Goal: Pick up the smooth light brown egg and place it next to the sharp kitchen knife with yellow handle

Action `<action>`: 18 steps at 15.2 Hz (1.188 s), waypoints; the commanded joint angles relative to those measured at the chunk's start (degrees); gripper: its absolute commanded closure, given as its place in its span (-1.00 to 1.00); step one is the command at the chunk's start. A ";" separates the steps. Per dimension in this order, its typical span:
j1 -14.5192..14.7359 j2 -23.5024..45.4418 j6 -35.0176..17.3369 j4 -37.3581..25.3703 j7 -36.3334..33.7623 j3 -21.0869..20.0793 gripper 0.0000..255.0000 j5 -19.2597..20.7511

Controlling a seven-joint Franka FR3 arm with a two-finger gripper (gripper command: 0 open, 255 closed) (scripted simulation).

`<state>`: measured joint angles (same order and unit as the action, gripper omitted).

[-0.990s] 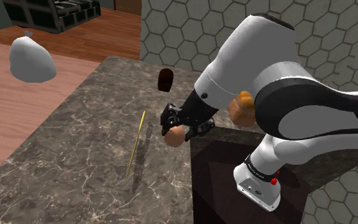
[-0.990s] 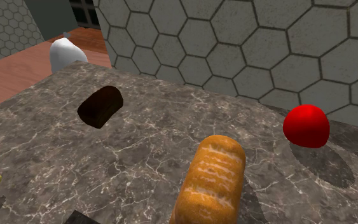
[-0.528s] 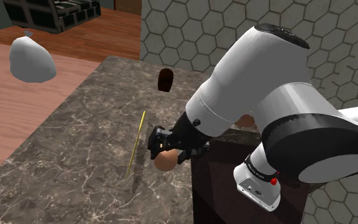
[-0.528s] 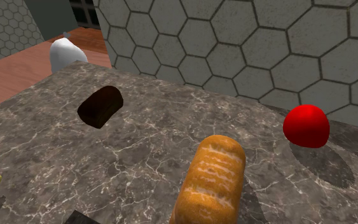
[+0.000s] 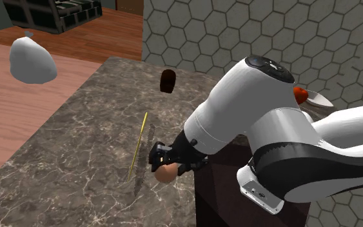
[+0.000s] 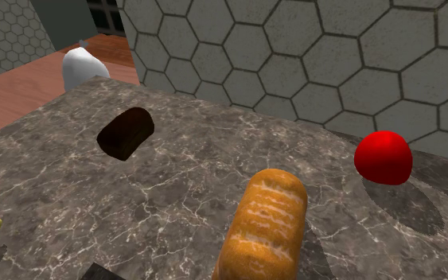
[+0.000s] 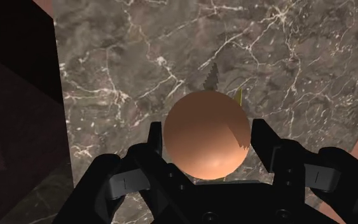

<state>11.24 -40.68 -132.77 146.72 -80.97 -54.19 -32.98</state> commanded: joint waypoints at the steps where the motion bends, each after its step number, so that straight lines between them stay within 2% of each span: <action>1: -0.42 0.97 -1.92 0.76 -0.04 -1.27 1.00 -0.43; 10: -2.63 5.66 -10.53 4.18 -0.32 -7.27 1.00 -2.18; 16: -5.82 10.02 -17.19 5.97 -0.89 -12.75 1.00 -2.66; 18: -5.82 10.01 -17.18 5.97 -0.89 -12.75 1.00 -2.67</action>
<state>5.52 -30.82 -149.66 152.62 -81.83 -66.73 -35.61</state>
